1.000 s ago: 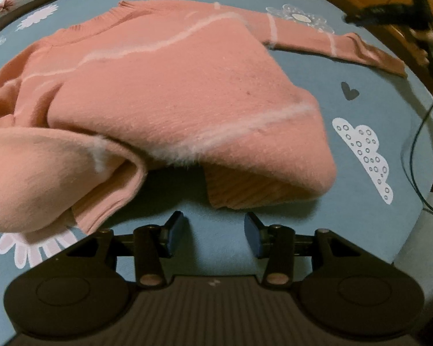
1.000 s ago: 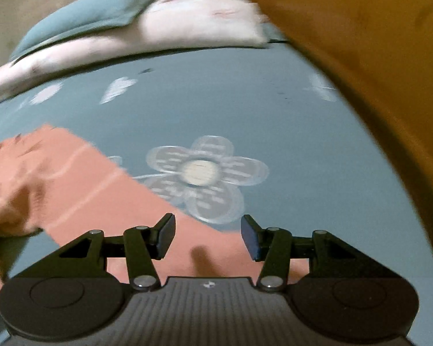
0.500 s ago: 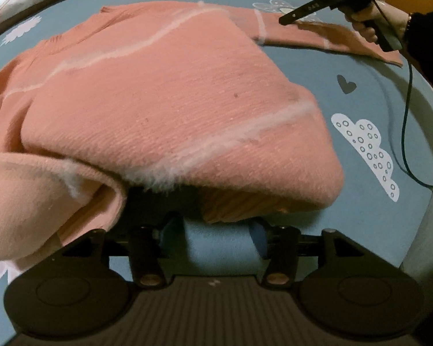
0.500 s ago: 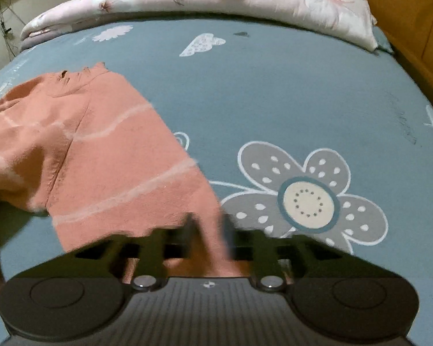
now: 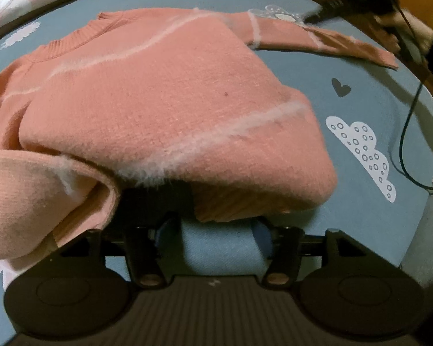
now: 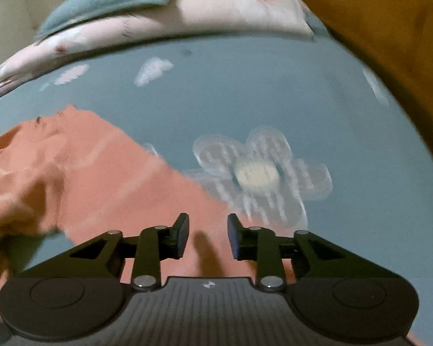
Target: Fold clothes
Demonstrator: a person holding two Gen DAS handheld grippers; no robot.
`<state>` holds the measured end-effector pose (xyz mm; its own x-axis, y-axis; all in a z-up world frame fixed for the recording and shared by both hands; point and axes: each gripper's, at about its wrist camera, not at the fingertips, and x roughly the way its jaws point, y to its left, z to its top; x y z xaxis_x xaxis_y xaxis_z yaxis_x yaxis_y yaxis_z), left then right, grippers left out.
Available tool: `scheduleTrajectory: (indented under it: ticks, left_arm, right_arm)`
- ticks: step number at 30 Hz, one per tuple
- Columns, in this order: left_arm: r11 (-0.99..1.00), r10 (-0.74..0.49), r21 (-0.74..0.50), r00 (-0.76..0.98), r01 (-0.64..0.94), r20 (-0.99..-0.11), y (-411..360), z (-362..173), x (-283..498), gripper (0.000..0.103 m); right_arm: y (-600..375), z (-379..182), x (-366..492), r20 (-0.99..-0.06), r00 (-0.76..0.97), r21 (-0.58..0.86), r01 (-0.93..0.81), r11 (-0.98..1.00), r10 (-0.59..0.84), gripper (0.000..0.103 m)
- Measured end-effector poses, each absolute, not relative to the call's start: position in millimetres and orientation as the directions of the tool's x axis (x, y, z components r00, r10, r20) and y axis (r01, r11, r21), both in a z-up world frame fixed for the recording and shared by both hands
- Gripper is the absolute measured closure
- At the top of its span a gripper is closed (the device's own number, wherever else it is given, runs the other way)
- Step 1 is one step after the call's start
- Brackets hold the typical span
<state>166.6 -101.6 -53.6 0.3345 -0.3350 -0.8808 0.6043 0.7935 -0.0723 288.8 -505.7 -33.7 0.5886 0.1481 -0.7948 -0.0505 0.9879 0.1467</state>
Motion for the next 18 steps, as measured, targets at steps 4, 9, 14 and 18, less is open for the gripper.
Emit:
scheduleTrajectory:
  ticks: [4, 9, 14, 18]
  left_arm:
    - [0.787, -0.343, -0.078, 0.329, 0.613, -0.88, -104.3, -53.5, 162.8, 0.043]
    - [0.784, -0.346, -0.083, 0.323, 0.615, -0.881, -101.8, -51.7, 159.7, 0.043]
    - [0.782, -0.346, -0.083, 0.32, 0.618, -0.882, -104.1, -51.8, 158.5, 0.043]
    - [0.786, -0.345, -0.086, 0.319, 0.612, -0.883, -103.8, -52.6, 158.3, 0.043]
  right_arm:
    - [-539.5, -40.0, 252.8, -0.793, 0.605, 0.133, 0.054, 0.99, 0.074, 0.073]
    - [-585.5, -29.0, 221.9, -0.798, 0.6, 0.118, 0.249, 0.961, -0.058, 0.07]
    - [-606.6, -31.7, 206.6, -0.761, 0.647, 0.29, 0.283, 0.914, 0.042, 0.055]
    - [-605.5, -45.4, 201.9, -0.78, 0.625, 0.279, 0.291, 0.915, 0.039, 0.055]
